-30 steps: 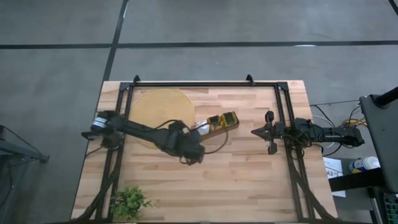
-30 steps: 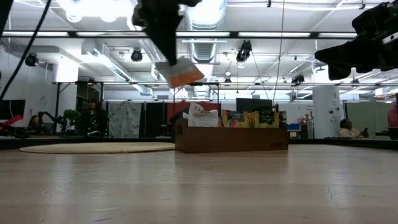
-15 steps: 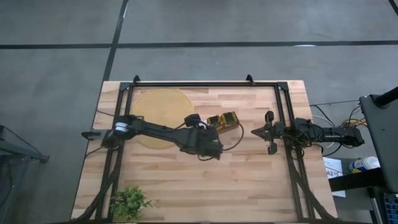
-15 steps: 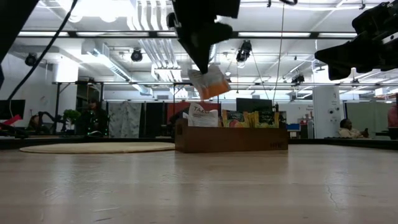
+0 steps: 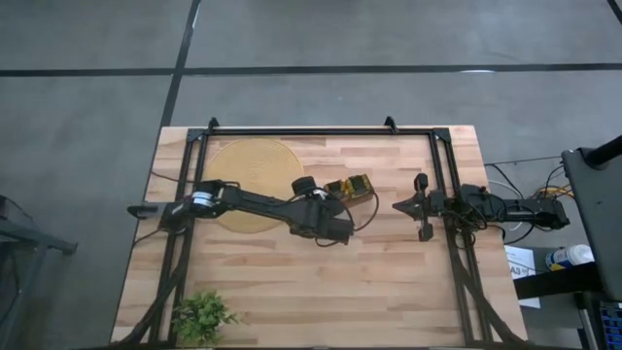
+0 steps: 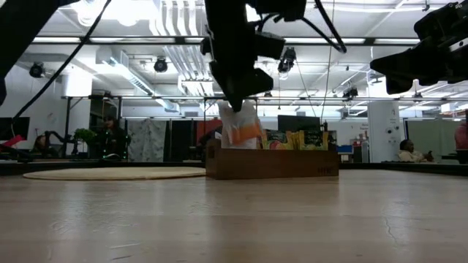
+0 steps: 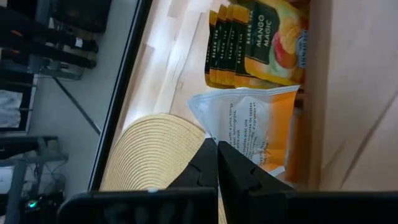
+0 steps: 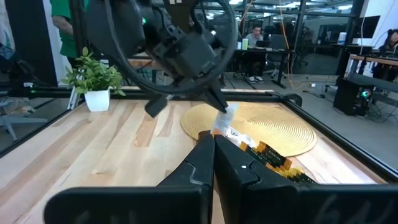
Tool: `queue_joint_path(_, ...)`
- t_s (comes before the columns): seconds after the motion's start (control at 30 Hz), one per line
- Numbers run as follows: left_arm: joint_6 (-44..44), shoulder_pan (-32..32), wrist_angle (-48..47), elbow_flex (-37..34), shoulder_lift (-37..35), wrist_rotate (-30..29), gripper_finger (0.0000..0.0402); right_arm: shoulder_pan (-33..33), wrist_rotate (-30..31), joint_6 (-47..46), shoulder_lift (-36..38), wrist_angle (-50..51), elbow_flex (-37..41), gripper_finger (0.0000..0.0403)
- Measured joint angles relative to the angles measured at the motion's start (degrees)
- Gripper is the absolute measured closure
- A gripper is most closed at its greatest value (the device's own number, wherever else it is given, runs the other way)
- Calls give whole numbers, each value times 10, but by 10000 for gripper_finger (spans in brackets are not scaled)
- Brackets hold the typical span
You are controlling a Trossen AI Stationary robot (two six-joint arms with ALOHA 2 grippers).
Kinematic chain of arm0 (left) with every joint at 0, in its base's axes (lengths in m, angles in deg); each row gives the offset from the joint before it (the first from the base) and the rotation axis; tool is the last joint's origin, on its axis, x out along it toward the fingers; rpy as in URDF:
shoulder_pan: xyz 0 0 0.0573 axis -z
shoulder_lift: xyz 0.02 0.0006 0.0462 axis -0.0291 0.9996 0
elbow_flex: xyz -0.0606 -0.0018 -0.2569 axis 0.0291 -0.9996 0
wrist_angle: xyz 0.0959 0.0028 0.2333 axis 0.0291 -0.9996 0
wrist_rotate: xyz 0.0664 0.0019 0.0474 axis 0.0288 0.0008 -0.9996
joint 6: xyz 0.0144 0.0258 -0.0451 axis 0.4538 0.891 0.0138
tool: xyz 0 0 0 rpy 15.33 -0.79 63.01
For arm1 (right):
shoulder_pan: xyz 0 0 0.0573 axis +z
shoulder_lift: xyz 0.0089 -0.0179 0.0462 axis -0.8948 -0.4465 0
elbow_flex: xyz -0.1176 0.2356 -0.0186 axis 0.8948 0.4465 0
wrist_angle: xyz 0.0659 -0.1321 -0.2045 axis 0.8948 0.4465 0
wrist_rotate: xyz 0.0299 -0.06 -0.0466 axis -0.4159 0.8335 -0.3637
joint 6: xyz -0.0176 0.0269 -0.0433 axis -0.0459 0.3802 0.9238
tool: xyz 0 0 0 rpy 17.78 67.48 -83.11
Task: Pick & Place Tea
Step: Put the white tea bag into the left section of the wooden organizer
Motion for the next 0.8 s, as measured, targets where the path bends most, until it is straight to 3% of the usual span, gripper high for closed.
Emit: queue_joint_path(0.8,-36,-21,-31,-1,17,9,401,0,0,0,0,0,0,394)
